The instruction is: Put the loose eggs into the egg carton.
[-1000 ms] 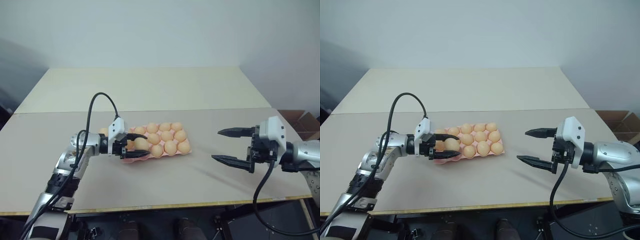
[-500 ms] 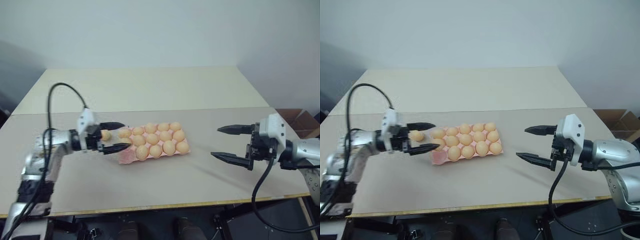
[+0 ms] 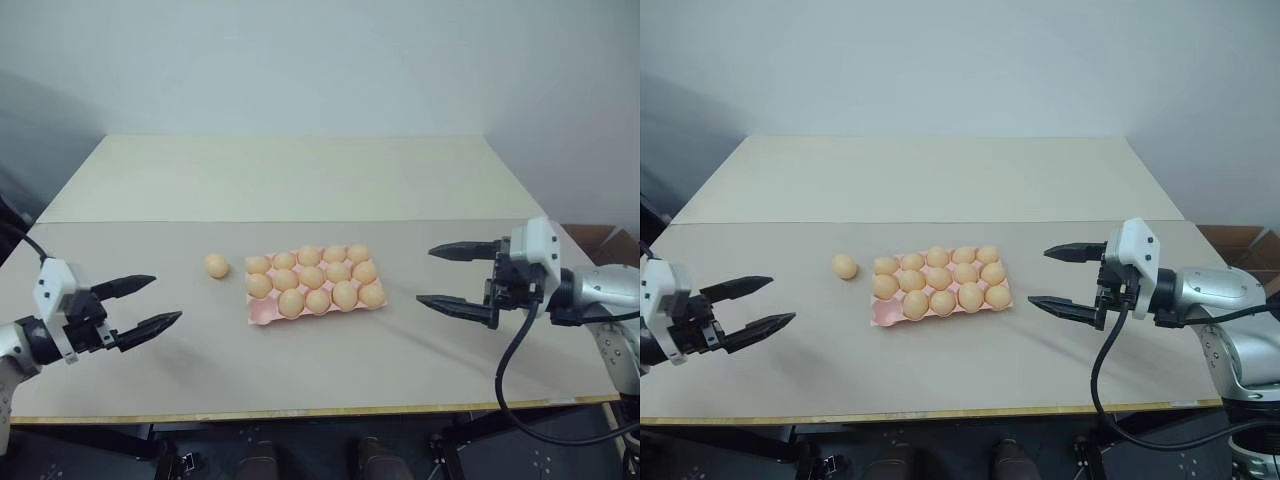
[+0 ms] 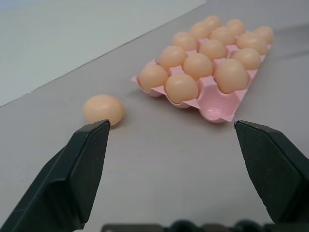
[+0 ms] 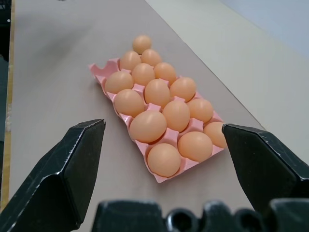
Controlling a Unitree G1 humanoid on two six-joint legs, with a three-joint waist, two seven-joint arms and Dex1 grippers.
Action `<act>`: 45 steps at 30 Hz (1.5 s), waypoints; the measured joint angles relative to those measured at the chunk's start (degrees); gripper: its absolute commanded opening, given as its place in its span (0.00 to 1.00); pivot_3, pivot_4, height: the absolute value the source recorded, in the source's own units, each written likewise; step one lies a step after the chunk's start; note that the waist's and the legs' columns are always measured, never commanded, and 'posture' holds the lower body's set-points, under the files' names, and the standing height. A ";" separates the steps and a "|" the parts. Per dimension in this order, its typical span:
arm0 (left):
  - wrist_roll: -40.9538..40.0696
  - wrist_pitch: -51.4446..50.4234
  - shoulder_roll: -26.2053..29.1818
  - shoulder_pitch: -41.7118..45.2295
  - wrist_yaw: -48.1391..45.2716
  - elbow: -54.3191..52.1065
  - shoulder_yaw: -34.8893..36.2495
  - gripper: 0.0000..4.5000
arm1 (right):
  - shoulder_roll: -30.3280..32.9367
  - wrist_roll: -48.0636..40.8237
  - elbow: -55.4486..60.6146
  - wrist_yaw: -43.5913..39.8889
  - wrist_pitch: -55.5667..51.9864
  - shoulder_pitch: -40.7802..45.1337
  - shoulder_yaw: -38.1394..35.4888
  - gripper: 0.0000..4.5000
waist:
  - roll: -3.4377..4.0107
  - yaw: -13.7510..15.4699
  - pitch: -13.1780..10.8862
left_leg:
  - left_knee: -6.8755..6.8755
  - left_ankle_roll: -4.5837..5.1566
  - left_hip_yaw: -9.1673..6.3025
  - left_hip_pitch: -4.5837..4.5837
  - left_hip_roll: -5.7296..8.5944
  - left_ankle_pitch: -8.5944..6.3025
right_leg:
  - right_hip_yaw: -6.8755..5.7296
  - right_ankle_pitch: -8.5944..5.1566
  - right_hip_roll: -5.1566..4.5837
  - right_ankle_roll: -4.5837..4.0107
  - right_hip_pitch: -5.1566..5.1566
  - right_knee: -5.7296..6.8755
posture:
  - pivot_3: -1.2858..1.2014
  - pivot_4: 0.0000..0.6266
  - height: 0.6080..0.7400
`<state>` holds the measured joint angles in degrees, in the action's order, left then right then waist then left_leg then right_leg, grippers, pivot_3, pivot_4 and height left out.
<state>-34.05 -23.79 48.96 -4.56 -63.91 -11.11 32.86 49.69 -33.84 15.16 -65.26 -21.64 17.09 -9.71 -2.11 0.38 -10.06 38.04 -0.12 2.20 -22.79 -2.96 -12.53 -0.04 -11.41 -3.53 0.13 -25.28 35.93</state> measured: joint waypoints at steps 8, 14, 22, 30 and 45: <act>-2.34 -2.54 -0.40 -0.09 3.11 -2.10 -0.05 1.00 | -0.71 -0.07 0.17 -0.51 -0.01 0.38 1.95 1.00 | 0.00 0.07 0.00 | 0.00 0.00 0.03 -0.01 0.00 0.00 | 0.01 0.00 0.03 0.00 -0.02 0.00 | 0.52 0.24 1.00; -1.80 -4.26 -0.40 3.12 7.47 -1.50 -2.33 1.00 | -0.70 -0.17 0.40 -0.53 -0.03 0.26 1.90 1.00 | 0.00 0.28 0.00 | 0.00 0.00 0.03 -0.01 0.00 0.00 | 0.01 0.01 0.03 0.01 -0.02 0.02 | 0.52 0.24 1.00; 7.40 -5.12 -5.96 22.90 19.91 13.35 -15.85 1.00 | -0.72 -0.23 1.31 -0.23 -0.06 0.04 1.72 1.00 | -0.06 0.37 0.01 | 0.01 0.00 0.04 0.03 0.06 0.01 | 0.05 0.26 0.06 0.40 0.08 0.00 | 0.52 0.24 1.00; 17.28 1.76 -11.03 36.17 21.36 35.15 -26.02 1.00 | -0.72 -0.72 2.56 0.72 -0.06 -0.50 1.25 1.00 | -0.10 -0.27 0.01 | 0.00 0.04 0.06 -0.08 0.08 -0.02 | 0.11 0.28 0.09 0.43 0.01 -0.06 | 0.52 0.24 1.00; 23.86 11.29 -10.83 42.93 14.83 51.42 -30.04 0.52 | -0.72 -1.35 5.76 3.69 -0.41 -3.19 -0.70 1.00 | -0.12 0.00 0.01 | 0.01 0.03 0.06 -0.08 0.09 -0.01 | 0.11 0.30 0.06 0.46 0.01 -0.05 | 0.52 0.24 1.00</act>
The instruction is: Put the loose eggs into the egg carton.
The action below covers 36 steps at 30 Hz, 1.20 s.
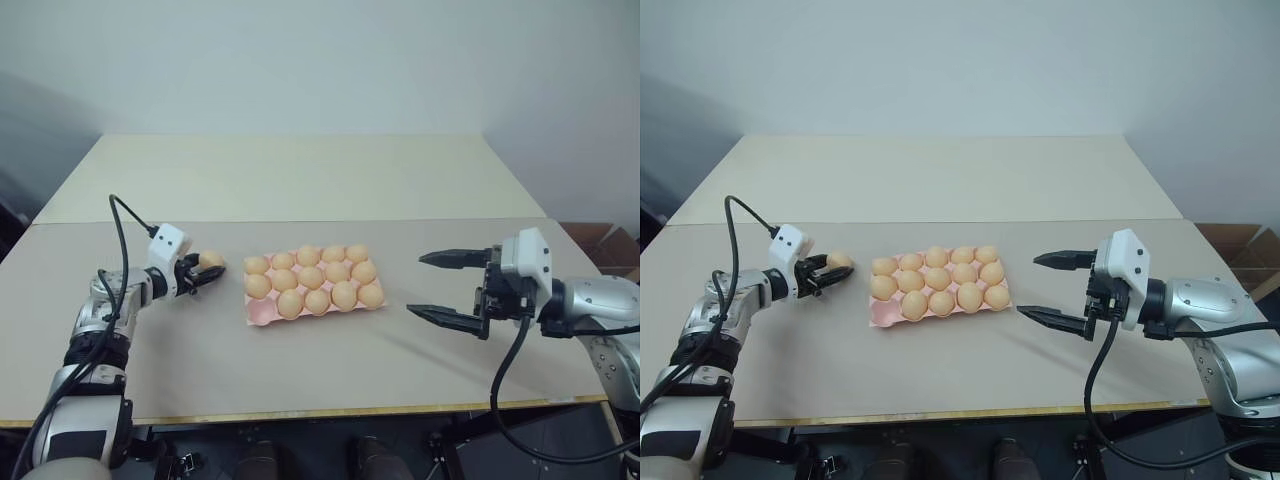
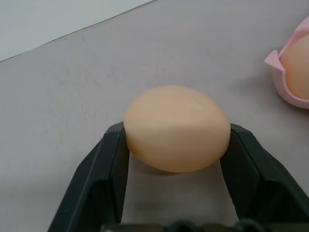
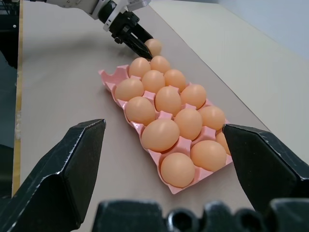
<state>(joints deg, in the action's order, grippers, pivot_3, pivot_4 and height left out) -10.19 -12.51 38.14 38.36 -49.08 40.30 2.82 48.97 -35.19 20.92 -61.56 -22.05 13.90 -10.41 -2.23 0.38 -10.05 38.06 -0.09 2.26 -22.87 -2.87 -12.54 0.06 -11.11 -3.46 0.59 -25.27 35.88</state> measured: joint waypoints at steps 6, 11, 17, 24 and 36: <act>-1.79 2.99 2.09 -5.41 -2.75 -9.15 2.75 0.52 | 0.00 -0.04 0.23 0.37 0.00 -1.13 -0.21 1.00 | 0.00 -0.18 0.00 | 0.00 0.00 0.00 0.00 -0.02 0.00 | 0.01 0.00 -0.02 0.00 -0.01 0.00 | 0.52 0.24 1.00; -9.09 0.31 3.51 -10.45 -11.24 -25.17 4.44 0.52 | -0.01 -0.08 0.52 0.32 0.00 -1.09 -0.15 1.00 | 0.00 0.10 0.00 | 0.00 -0.01 0.03 0.05 -0.01 0.00 | 0.03 0.00 -0.04 -0.01 0.03 0.02 | 0.52 0.24 1.00; -11.49 -2.90 4.70 -14.97 -19.21 -33.10 0.30 0.52 | -0.01 -0.50 0.52 0.32 -0.13 -0.88 -0.10 1.00 | 0.00 0.13 0.00 | 0.00 0.00 0.04 0.07 -0.02 0.00 | 0.06 -0.01 0.01 -0.02 0.01 0.04 | 0.52 0.24 1.00; -11.56 -4.35 4.02 -16.39 -20.04 -35.47 -2.27 0.67 | -0.01 -1.04 0.93 0.65 -0.75 -1.63 -0.13 1.00 | 0.00 0.20 0.00 | 0.01 0.00 0.04 0.07 -0.01 0.00 | 0.07 -0.01 0.00 -0.02 0.01 0.03 | 0.52 0.24 1.00; -13.71 -7.61 6.36 -16.72 -19.65 -37.44 0.74 1.00 | -0.35 -1.06 1.22 1.79 -0.78 -2.01 -0.14 1.00 | -0.02 -0.22 -0.01 | 0.00 0.00 0.04 0.04 -0.06 0.00 | 0.07 -0.01 0.04 -0.01 -0.04 0.03 | 0.52 0.24 1.00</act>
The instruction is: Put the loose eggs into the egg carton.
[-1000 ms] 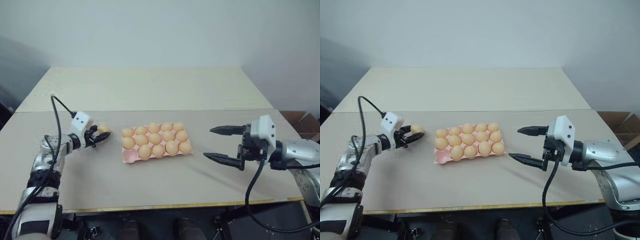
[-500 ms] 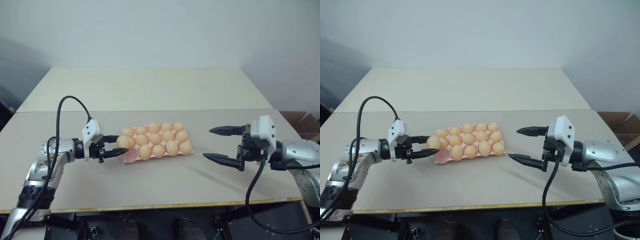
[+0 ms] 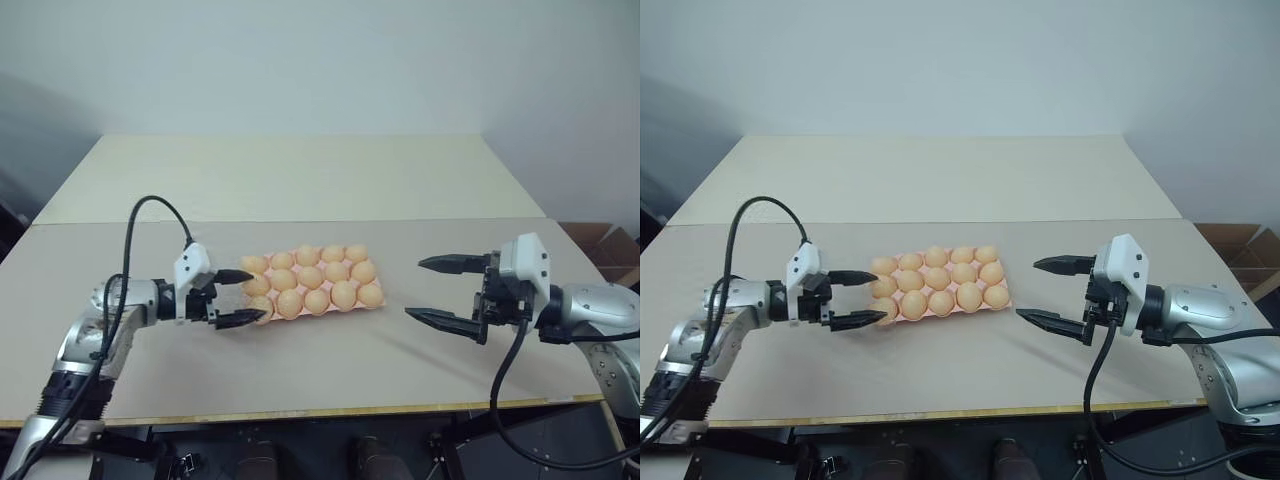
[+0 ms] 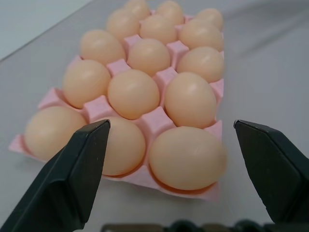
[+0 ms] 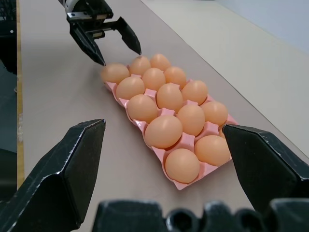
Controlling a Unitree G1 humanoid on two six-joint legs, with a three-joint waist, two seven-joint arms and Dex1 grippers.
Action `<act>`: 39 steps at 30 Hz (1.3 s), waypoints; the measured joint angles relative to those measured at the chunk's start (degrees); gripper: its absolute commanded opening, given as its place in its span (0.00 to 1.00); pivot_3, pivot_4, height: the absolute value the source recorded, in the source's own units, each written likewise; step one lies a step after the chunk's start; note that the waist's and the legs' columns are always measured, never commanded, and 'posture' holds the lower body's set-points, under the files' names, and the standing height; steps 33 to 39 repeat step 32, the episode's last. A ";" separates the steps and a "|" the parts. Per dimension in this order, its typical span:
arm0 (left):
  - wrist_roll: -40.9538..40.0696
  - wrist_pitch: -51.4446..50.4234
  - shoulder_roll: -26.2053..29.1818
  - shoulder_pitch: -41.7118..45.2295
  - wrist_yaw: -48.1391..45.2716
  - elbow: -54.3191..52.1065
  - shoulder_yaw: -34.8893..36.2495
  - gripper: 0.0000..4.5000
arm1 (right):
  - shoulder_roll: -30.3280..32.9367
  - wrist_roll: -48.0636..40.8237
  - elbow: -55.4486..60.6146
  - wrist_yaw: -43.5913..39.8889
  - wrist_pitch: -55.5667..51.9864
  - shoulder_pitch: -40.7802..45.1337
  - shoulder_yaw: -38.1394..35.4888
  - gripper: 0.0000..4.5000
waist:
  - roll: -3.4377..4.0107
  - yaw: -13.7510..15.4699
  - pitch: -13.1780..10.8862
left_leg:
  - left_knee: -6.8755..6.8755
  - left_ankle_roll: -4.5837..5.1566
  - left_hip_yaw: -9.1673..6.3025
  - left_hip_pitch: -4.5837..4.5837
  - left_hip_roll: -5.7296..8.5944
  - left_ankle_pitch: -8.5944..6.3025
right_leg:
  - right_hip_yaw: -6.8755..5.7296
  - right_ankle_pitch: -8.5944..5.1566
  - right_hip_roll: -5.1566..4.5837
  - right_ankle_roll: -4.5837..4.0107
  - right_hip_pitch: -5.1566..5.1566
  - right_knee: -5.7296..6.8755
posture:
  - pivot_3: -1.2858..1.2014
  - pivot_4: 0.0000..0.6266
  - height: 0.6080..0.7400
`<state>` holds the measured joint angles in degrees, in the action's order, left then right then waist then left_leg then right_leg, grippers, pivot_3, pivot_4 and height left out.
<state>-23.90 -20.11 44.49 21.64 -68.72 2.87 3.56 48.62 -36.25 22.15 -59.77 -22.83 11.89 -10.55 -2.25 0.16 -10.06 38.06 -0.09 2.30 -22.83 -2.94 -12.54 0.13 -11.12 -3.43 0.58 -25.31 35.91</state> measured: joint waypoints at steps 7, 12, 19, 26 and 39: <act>-6.92 -4.02 6.67 -10.50 -0.37 -6.09 14.48 1.00 | -0.18 0.04 -0.69 -0.38 0.05 0.70 0.14 1.00 | 0.01 -0.91 0.00 | -0.01 0.00 0.03 0.02 -0.01 0.00 | 0.03 -0.03 -0.04 -0.04 -0.01 -0.04 | 0.52 0.24 1.00; -9.30 -8.55 8.02 -21.80 2.12 -12.87 24.91 1.00 | -0.19 0.31 -3.57 -1.89 0.19 1.01 0.20 1.00 | -0.01 -0.84 -0.01 | -0.01 -0.01 0.05 0.02 -0.03 -0.01 | 0.03 -0.21 -0.06 -0.34 -0.05 -0.02 | 0.52 0.24 1.00; -15.22 -13.86 3.62 -30.15 9.08 -25.42 32.49 1.00 | -0.37 1.37 -7.67 -3.34 0.84 5.75 0.82 1.00 | -0.02 -0.33 -0.01 | -0.01 -0.01 0.12 0.16 -0.02 -0.01 | 0.08 -0.22 -0.07 -0.36 0.03 -0.01 | 0.52 0.24 1.00; -17.65 -15.42 2.80 -32.38 13.58 -29.55 33.66 1.00 | -0.80 2.26 -8.75 -4.75 1.20 5.92 1.87 1.00 | -0.02 -0.32 -0.01 | -0.02 -0.01 0.22 0.15 -0.01 -0.01 | 0.18 -0.22 -0.05 -0.35 0.01 -0.01 | 0.52 0.24 1.00; -19.60 -16.63 2.74 -33.29 15.75 -30.89 33.88 1.00 | -0.94 2.38 -9.30 -5.35 1.20 6.46 2.87 1.00 | -0.02 -0.42 -0.02 | -0.02 -0.02 0.29 0.18 -0.02 -0.01 | 0.22 -0.22 -0.04 -0.35 -0.02 0.01 | 0.52 0.24 1.00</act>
